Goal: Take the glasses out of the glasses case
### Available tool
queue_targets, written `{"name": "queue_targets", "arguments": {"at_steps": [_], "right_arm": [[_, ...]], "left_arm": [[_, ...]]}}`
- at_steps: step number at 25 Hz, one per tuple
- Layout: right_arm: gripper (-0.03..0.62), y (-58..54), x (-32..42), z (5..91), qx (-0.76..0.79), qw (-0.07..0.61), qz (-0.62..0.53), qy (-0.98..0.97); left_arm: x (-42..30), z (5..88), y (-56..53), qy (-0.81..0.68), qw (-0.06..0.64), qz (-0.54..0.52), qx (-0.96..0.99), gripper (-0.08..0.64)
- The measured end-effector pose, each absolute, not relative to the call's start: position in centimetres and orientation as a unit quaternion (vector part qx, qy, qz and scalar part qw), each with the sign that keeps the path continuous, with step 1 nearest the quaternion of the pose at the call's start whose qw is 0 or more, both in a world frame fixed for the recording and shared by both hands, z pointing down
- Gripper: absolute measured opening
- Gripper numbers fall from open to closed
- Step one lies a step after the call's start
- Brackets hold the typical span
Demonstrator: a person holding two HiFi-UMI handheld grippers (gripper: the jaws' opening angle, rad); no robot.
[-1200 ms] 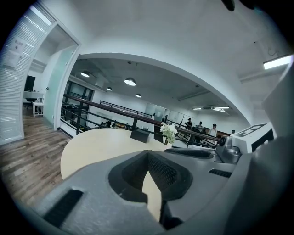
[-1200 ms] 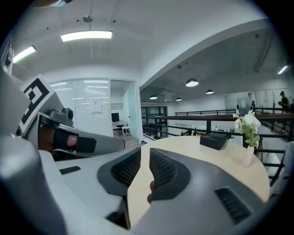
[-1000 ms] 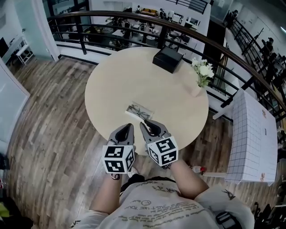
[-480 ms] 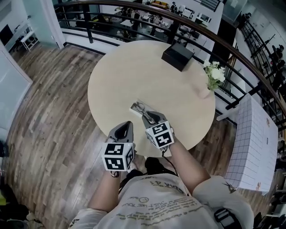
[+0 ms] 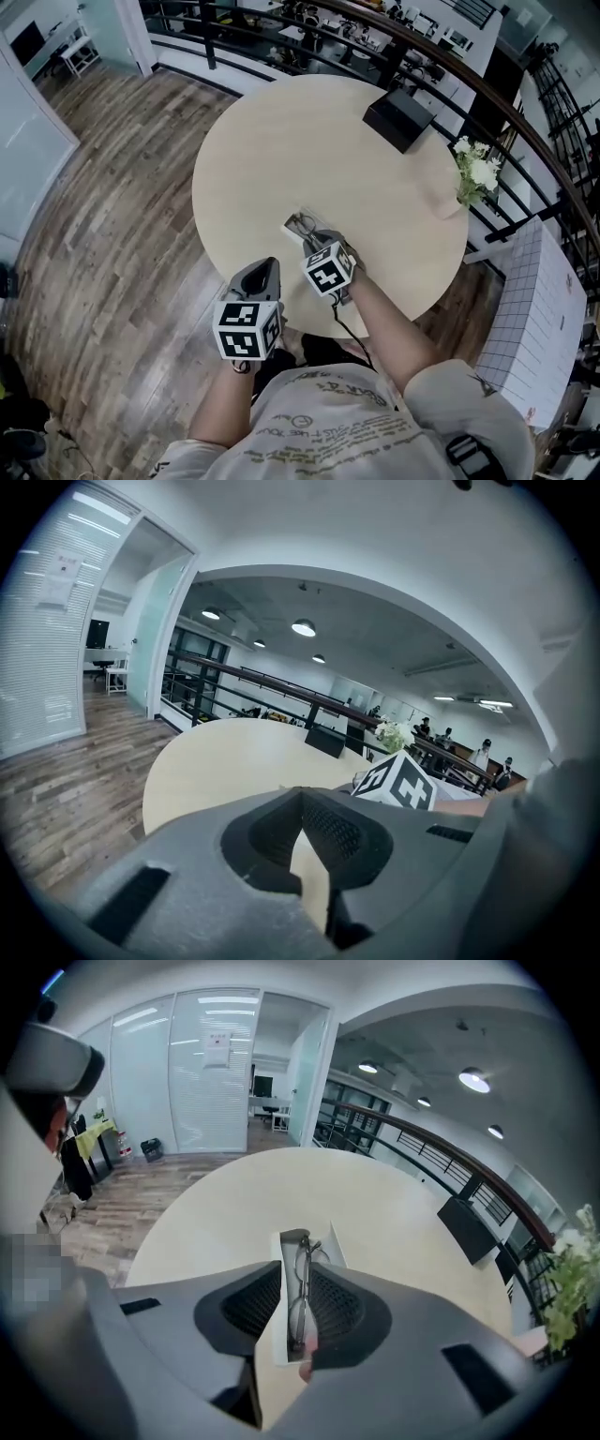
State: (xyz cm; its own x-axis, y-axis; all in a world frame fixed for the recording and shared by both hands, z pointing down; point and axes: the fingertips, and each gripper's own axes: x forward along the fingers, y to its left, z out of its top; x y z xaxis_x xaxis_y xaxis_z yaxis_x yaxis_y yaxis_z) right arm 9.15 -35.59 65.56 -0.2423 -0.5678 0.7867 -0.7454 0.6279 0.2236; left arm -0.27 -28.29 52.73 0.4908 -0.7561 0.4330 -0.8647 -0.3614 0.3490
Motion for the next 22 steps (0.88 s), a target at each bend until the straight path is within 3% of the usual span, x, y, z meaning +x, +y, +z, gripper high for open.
{"name": "queue_targets", "arguments": {"at_steps": [18, 22], "right_arm": [[0.100, -37.9, 10.0, 70.4, 0.437, 0.524, 0.083, -0.726], [0.074, -38.0, 10.4, 71.5, 0.436, 0.548, 0.057, -0.712]], "left_arm": [[-2.5, 55.1, -28.1, -0.523, 0.296, 0.104, 0.792, 0.012], [-2.7, 55.0, -28.2, -0.523, 0.296, 0.107, 0.792, 0.012]]}}
